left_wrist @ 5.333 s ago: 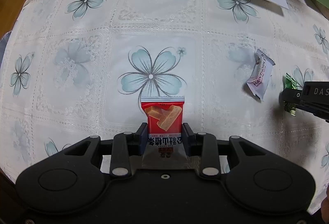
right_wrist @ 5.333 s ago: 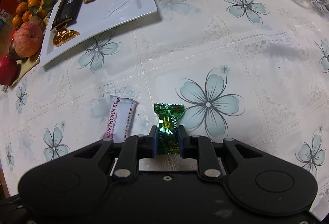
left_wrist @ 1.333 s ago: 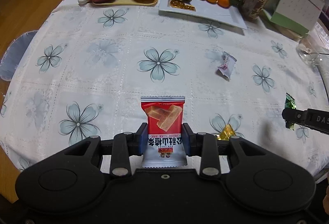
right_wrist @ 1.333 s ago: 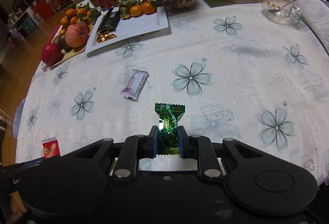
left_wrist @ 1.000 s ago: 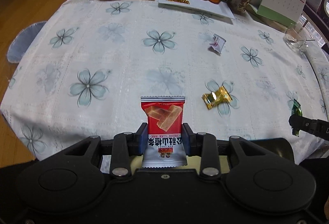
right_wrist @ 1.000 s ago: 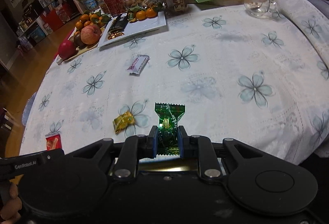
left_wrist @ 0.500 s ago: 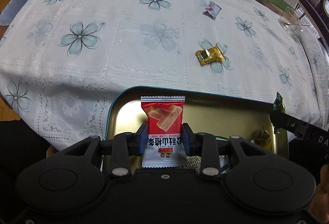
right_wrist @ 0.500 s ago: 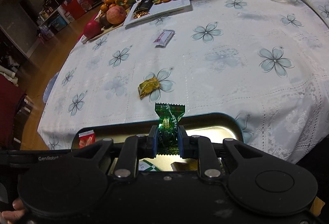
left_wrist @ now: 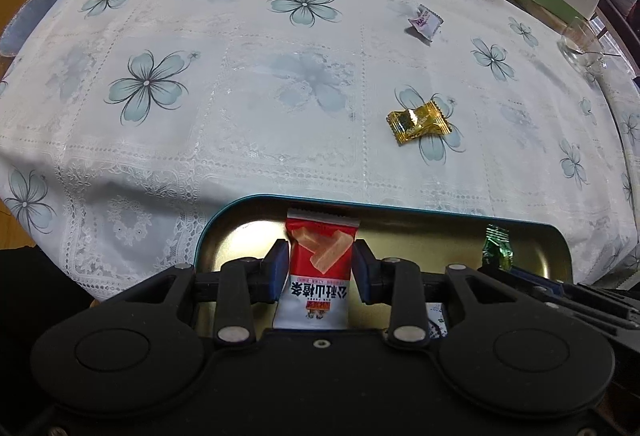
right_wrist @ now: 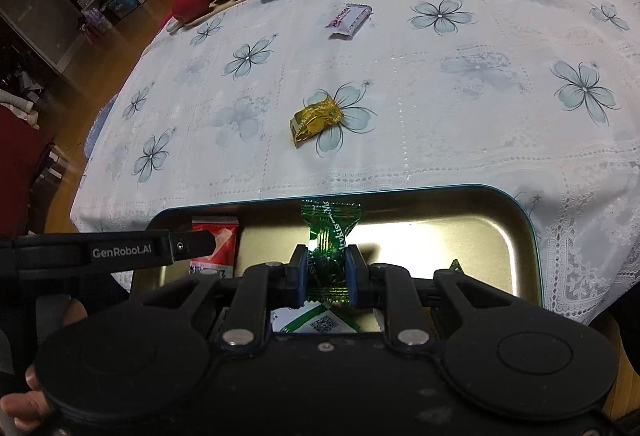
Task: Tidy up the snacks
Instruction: 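Open the right tool to drop the green candy while the left tool releases the red packet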
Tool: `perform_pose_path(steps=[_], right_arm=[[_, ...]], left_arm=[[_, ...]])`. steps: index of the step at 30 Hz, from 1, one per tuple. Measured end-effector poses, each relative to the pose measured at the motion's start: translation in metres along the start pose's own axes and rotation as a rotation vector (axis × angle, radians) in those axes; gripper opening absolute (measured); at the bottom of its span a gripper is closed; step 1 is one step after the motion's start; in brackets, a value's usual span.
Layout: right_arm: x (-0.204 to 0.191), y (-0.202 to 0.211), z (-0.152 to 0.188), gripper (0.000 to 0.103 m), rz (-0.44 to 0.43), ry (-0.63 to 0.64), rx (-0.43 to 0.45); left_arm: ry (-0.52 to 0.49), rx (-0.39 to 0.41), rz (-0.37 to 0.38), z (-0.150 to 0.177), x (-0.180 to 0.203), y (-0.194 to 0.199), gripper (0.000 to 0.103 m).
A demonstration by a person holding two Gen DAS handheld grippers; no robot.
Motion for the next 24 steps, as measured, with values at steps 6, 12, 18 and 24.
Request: perform_pose_path(steps=[6, 12, 18, 24], right_arm=[[-0.004, -0.008, -0.002, 0.025, -0.006, -0.002, -0.014], [-0.004, -0.012, -0.003, 0.025, -0.005, -0.013, -0.023], [-0.003, -0.013, -0.002, 0.025, -0.004, -0.009, -0.028], [-0.002, -0.013, -0.002, 0.025, 0.003, -0.008, -0.029]], left_arm=[[0.003, -0.017, 0.022, 0.0, 0.005, -0.004, 0.043], [-0.016, -0.008, 0.0, -0.002, 0.007, -0.005, 0.043], [-0.052, 0.011, -0.026, -0.002, 0.01, -0.004, 0.043], [-0.065, 0.021, -0.051, -0.003, 0.008, -0.003, 0.043]])
Point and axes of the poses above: each gripper's, at about its wrist camera, not at the fingertips, and y roughly against the way its jaws point, x to its right, z to its underside, the point moved 10 cm from there along -y, roughly the way its jaws point, and after that the axes turned 1 degree about x, right-handed, at the moved point
